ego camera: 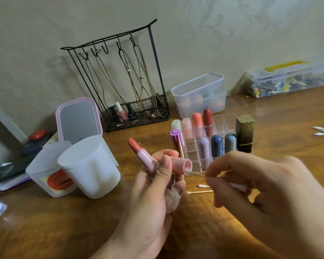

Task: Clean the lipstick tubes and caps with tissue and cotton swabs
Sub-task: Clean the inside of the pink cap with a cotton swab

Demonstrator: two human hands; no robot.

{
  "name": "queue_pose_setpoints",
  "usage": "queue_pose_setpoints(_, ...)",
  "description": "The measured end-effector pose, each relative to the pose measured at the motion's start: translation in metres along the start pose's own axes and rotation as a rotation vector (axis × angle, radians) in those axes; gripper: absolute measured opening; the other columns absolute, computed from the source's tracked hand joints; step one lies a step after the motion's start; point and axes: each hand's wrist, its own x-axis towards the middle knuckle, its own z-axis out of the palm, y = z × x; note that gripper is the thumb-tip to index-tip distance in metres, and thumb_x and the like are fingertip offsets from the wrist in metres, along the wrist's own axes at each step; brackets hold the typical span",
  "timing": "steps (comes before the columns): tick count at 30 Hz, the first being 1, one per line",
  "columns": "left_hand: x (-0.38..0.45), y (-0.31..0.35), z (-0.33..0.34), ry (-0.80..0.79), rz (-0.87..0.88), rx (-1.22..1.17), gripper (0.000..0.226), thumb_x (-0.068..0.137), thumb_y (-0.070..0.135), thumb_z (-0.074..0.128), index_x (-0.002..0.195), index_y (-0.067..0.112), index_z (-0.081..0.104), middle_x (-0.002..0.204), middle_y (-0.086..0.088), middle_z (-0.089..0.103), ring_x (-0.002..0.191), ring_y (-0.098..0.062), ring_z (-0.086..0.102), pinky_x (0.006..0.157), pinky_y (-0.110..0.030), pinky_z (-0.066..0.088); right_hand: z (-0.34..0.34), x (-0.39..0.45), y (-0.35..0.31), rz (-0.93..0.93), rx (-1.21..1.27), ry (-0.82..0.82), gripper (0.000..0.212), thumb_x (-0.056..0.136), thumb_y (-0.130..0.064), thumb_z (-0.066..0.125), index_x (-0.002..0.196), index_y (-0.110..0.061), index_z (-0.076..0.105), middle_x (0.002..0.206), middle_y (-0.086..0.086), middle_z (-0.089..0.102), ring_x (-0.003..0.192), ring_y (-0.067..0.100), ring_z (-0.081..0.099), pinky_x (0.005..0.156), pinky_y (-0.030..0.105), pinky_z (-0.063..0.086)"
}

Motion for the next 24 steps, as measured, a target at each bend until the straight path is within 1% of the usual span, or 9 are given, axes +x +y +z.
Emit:
queue_pose_setpoints(5,-0.001,-0.002,0.001,-0.009,0.035,0.066,0.020,0.075,0.036,0.061,0.084,0.022,0.072,0.070,-0.005,0.059,0.059,-0.012,0.051,0.051,-0.021,0.043,0.005,-0.002,0.004,0.026,0.030,-0.011,0.008,0.086,-0.043,0.055,0.087,-0.036,0.059,0.059,-0.021,0.063,0.046,-0.011,0.049,0.045,0.002,0.037)
queue_pose_setpoints(8,-0.001,-0.003,0.001,0.007,0.058,0.101,0.019,0.073,0.037,0.060,0.079,0.024,0.072,0.072,-0.005,0.064,0.060,-0.011,0.055,0.052,-0.020,0.044,0.005,-0.003,0.008,0.031,0.005,-0.025,0.003,0.084,-0.037,0.063,0.083,-0.034,0.061,0.057,-0.020,0.062,0.045,-0.010,0.049,0.045,0.004,0.040)
queue_pose_setpoints(10,-0.001,-0.005,0.002,0.013,0.072,0.116,0.018,0.074,0.035,0.058,0.073,0.024,0.073,0.073,-0.004,0.066,0.063,-0.010,0.059,0.058,-0.022,0.046,0.005,-0.003,0.010,0.049,-0.009,-0.033,0.003,0.081,-0.033,0.065,0.079,-0.033,0.063,0.054,-0.020,0.060,0.044,-0.009,0.051,0.045,0.005,0.042)
queue_pose_setpoints(13,-0.001,-0.006,0.004,0.011,0.074,0.126,0.024,0.077,0.034,0.056,0.067,0.020,0.073,0.076,-0.002,0.067,0.067,-0.009,0.063,0.062,-0.022,0.047,0.003,-0.002,0.011,0.067,-0.048,-0.034,0.004,0.081,-0.032,0.065,0.077,-0.032,0.063,0.052,-0.019,0.059,0.046,-0.009,0.056,0.045,0.010,0.046)
queue_pose_setpoints(16,-0.001,-0.007,0.004,0.012,0.023,0.112,0.029,0.078,0.036,0.056,0.066,0.015,0.074,0.075,0.003,0.067,0.067,-0.008,0.063,0.062,-0.025,0.045,0.001,-0.001,0.012,0.074,-0.111,-0.024,0.004,0.081,-0.033,0.063,0.078,-0.032,0.063,0.048,-0.014,0.057,0.044,0.000,0.058,0.039,0.017,0.047)
queue_pose_setpoints(18,-0.001,-0.005,0.005,0.003,-0.027,0.113,0.032,0.078,0.038,0.055,0.067,0.016,0.075,0.068,0.003,0.065,0.061,-0.007,0.059,0.055,-0.023,0.044,-0.001,-0.002,0.012,0.064,-0.166,-0.017,0.002,0.081,-0.032,0.064,0.079,-0.031,0.063,0.046,-0.012,0.056,0.040,0.005,0.054,0.034,0.019,0.043)
queue_pose_setpoints(21,-0.002,-0.003,0.007,-0.028,-0.074,0.102,0.034,0.078,0.041,0.056,0.069,0.015,0.075,0.061,0.000,0.058,0.055,-0.007,0.051,0.044,-0.019,0.040,-0.004,-0.001,0.010,0.034,-0.234,0.008,0.002,0.081,-0.029,0.065,0.079,-0.028,0.066,0.044,-0.010,0.050,0.035,0.010,0.041,0.032,0.021,0.038)
queue_pose_setpoints(24,-0.001,-0.002,0.006,-0.039,-0.097,0.093,0.037,0.079,0.044,0.056,0.072,0.013,0.075,0.058,-0.001,0.050,0.049,-0.007,0.044,0.040,-0.017,0.035,-0.004,0.000,0.008,-0.043,-0.290,0.040,0.013,0.087,-0.029,0.059,0.080,-0.023,0.068,0.049,-0.011,0.038,0.040,0.013,0.027,0.033,0.024,0.035)
